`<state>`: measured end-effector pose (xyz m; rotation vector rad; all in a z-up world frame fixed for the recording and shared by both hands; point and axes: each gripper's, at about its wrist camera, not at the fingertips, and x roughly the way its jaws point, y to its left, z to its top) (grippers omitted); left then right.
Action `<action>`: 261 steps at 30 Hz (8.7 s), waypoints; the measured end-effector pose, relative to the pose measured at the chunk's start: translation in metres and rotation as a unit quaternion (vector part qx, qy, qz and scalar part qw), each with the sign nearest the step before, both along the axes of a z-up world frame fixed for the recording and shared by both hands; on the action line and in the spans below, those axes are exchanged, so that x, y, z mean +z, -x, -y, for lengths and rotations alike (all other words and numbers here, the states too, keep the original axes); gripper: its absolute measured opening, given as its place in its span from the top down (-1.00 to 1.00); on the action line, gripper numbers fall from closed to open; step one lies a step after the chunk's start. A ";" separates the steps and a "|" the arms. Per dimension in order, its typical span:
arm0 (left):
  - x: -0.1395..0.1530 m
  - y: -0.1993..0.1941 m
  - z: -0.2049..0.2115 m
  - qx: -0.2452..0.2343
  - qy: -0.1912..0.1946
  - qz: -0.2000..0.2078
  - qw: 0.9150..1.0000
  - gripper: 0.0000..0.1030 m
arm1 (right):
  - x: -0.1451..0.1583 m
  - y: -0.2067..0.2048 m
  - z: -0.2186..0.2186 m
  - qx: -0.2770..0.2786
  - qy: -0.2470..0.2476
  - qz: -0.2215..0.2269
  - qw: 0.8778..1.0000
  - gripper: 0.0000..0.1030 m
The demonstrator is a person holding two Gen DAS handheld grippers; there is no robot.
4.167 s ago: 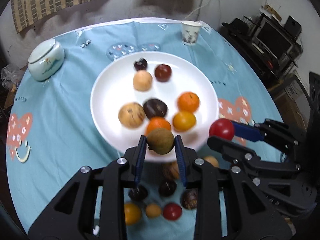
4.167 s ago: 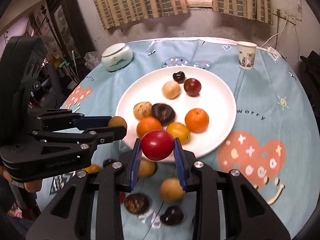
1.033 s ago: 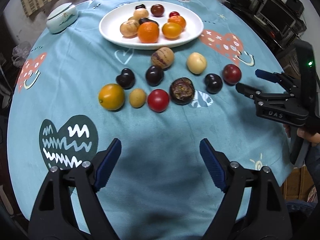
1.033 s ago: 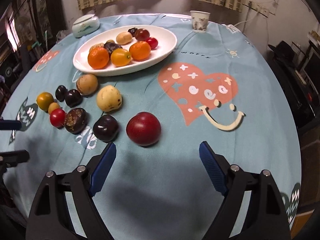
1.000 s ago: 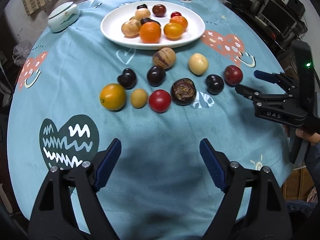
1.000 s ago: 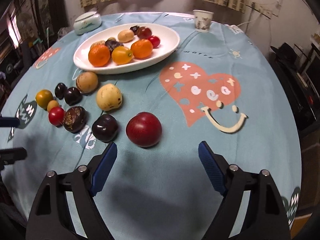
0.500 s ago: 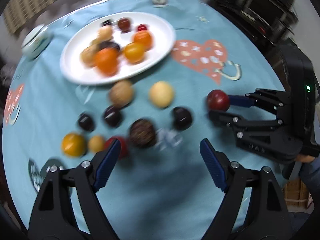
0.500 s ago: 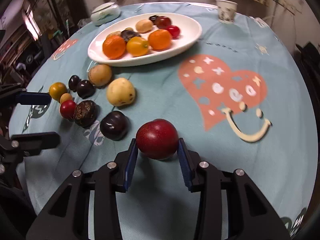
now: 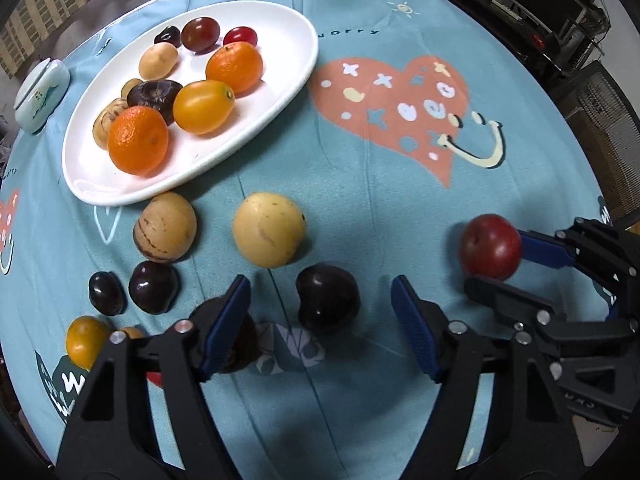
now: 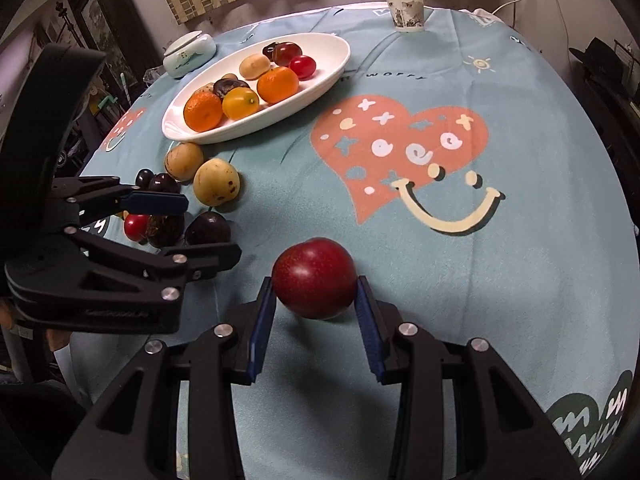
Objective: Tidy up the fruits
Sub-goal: 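Grasp a dark purple fruit with left tool while right tool holds the plum, then carry both fruits onto the white plate and open both tools, then return to the cluster and grasp the brown patterned fruit with right tool, then grasp a red plum with left tool while right tool holds the brown fruit, then lift both held fruits and move them toward the white plate, then lower both fruits onto the white plate and open both tools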
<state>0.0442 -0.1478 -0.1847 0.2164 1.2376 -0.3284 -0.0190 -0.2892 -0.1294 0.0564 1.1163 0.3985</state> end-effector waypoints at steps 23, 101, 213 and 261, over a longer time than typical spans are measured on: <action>0.029 0.049 -0.042 -0.020 0.022 0.024 0.999 0.37 | 0.011 0.043 -0.055 0.019 -0.009 -0.002 1.000 0.22; 0.058 -0.168 -0.118 0.058 0.024 0.102 0.993 0.11 | 0.019 -0.200 -0.131 0.013 0.029 0.047 0.998 0.13; 0.043 0.062 -0.122 0.033 -0.018 0.055 0.998 0.38 | 0.022 0.060 -0.135 0.045 -0.034 0.000 0.998 0.14; 0.050 -0.188 -0.126 0.075 0.010 0.103 0.992 0.12 | 0.029 -0.214 -0.121 0.002 0.022 0.083 0.996 -0.46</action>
